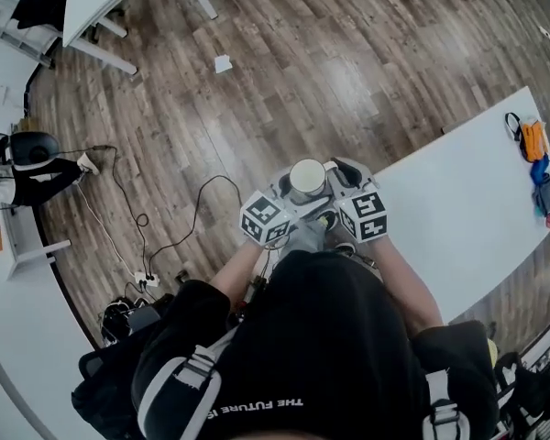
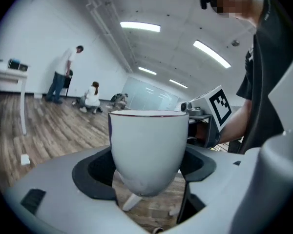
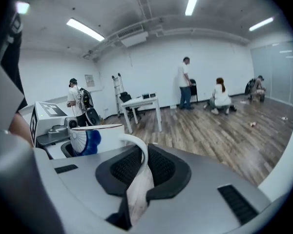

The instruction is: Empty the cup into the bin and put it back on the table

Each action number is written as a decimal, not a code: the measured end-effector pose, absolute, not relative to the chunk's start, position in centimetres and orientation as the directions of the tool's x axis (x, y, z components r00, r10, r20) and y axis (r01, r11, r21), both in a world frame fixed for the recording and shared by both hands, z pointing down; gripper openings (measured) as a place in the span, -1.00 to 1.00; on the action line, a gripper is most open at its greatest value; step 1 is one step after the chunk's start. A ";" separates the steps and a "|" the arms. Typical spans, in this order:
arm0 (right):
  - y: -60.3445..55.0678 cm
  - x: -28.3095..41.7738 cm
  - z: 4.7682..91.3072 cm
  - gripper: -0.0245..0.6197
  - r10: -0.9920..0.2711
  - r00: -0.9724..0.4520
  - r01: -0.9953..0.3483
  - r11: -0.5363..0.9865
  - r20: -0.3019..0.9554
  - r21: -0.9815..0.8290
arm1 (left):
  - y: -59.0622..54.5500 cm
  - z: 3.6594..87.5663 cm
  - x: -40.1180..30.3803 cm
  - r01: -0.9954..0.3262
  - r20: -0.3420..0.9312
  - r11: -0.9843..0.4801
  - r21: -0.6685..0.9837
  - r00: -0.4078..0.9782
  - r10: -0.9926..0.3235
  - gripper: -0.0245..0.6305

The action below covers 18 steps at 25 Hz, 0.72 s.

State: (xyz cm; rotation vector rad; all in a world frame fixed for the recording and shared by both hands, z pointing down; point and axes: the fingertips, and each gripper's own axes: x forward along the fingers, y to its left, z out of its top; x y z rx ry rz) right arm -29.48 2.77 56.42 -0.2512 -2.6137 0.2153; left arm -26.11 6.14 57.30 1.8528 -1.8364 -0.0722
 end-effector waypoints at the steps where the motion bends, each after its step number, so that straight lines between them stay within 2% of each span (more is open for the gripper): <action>1: 2.4 -29.7 54.3 -0.77 0.191 -0.893 0.136 0.978 0.408 -0.160 | 5.8 55.5 -26.4 -0.941 0.297 0.042 0.335 0.063 -0.953 0.29; 4: 1.4 -29.3 49.1 -0.78 0.138 -0.951 0.117 0.989 0.277 -0.093 | 4.9 51.0 -26.4 -0.980 0.249 -0.002 0.200 0.053 -0.967 0.29; 9: -1.1 -26.2 45.4 -0.77 0.044 -0.977 0.038 0.999 0.207 -0.033 | 2.5 47.8 -23.7 -0.988 0.222 -0.096 0.119 0.121 -0.968 0.29; 14: -6.4 -19.7 44.5 -0.77 -0.154 -0.970 -0.159 0.987 0.190 -0.009 | -2.5 47.2 -18.0 -0.950 0.221 -0.299 0.088 0.311 -0.924 0.29; 18: -11.9 -11.3 44.3 -0.77 -0.358 -0.914 -0.362 0.932 0.192 0.015 | -7.9 47.3 -10.5 -0.859 0.209 -0.509 0.061 0.510 -0.835 0.29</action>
